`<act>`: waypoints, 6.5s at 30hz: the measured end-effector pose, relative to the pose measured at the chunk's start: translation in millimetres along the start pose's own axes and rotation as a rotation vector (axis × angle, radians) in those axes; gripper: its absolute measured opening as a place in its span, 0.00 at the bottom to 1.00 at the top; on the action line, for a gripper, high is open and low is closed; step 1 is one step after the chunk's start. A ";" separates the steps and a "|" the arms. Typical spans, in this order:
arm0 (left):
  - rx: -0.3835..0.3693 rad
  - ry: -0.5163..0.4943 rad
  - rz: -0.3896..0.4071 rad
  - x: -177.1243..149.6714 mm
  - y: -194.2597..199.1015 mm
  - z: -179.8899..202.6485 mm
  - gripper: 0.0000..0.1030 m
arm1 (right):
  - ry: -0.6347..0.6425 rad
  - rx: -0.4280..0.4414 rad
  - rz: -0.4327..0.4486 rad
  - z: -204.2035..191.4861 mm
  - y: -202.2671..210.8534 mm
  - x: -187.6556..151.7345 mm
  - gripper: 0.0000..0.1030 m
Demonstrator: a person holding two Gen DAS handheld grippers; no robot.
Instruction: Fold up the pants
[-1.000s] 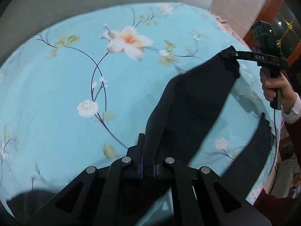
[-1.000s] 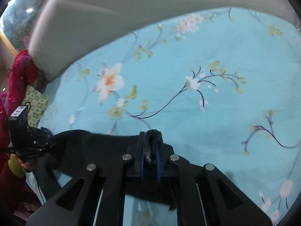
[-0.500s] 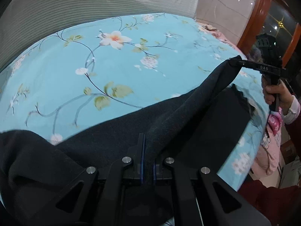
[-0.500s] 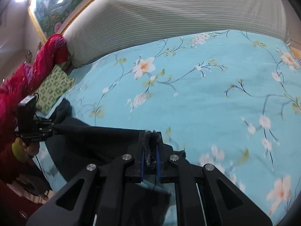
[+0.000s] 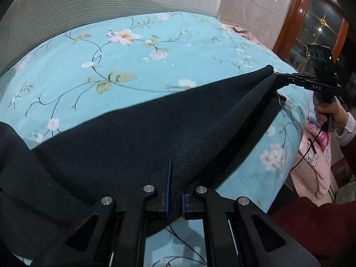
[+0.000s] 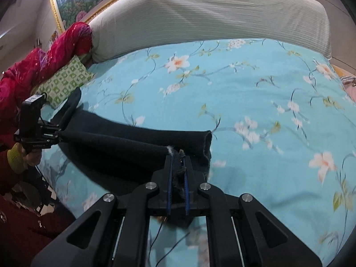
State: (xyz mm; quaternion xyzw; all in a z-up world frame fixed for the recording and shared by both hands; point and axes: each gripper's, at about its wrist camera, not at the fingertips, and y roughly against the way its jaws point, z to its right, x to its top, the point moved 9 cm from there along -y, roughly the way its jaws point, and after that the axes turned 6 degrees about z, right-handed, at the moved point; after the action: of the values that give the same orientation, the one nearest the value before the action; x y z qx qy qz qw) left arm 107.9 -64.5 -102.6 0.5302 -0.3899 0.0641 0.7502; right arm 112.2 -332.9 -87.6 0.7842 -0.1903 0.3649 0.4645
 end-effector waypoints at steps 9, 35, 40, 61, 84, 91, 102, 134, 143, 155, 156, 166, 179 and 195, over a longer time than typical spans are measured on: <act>0.032 0.043 -0.015 -21.2 -1.5 1.7 0.35 | -0.033 -0.102 -0.094 7.0 -6.1 -34.0 0.35; 0.678 0.567 -0.043 33.4 71.3 -214.0 0.77 | 0.075 0.397 -0.093 -235.2 -98.5 6.9 0.60; 0.735 0.520 -0.162 30.7 47.0 -237.8 0.77 | 0.119 0.498 -0.143 -295.4 -132.7 4.4 0.67; 0.485 0.873 0.335 -69.4 174.0 -218.7 0.08 | 0.332 0.471 -0.148 -346.9 -142.0 6.3 0.06; 0.474 0.991 0.382 -155.7 182.8 -234.9 0.35 | 0.253 0.461 -0.230 -341.6 -160.1 -8.7 0.54; 0.471 1.036 0.355 -170.4 206.5 -245.4 0.59 | 0.218 0.422 -0.149 -315.7 -139.9 37.7 0.57; 0.401 1.070 0.333 -157.5 192.2 -267.0 0.61 | 0.139 0.377 -0.178 -279.8 -185.3 78.4 0.61; 0.389 0.951 0.456 -117.4 209.2 -261.2 0.19 | 0.142 0.621 -0.285 -321.2 -234.2 90.2 0.09; 0.572 0.782 0.369 -110.9 184.0 -287.3 0.20 | 0.225 0.447 -0.248 -320.0 -291.8 83.3 0.06; 0.726 0.750 0.285 -141.0 160.3 -340.1 0.55 | 0.235 0.302 -0.222 -295.9 -316.9 75.7 0.19; 0.755 0.753 0.292 -140.3 168.5 -338.4 0.55 | 0.212 0.293 -0.217 -292.2 -308.4 77.7 0.19; 0.687 0.670 0.396 -77.4 202.2 -275.7 0.57 | 0.022 0.319 -0.048 -247.9 -173.4 68.9 0.58; 0.331 0.335 0.245 21.8 70.0 -130.2 0.60 | -0.221 0.122 -0.027 -142.6 -61.8 -16.9 0.58; -0.010 0.031 0.000 88.7 -73.8 22.8 0.61 | -0.508 -0.045 0.018 -60.0 -7.5 -78.6 0.58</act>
State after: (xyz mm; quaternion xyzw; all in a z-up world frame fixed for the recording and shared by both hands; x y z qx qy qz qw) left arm 194.6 -143.6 -96.6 0.5252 -0.3787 0.0704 0.7588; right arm 41.3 -280.4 -132.9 0.8386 -0.3158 0.1557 0.4157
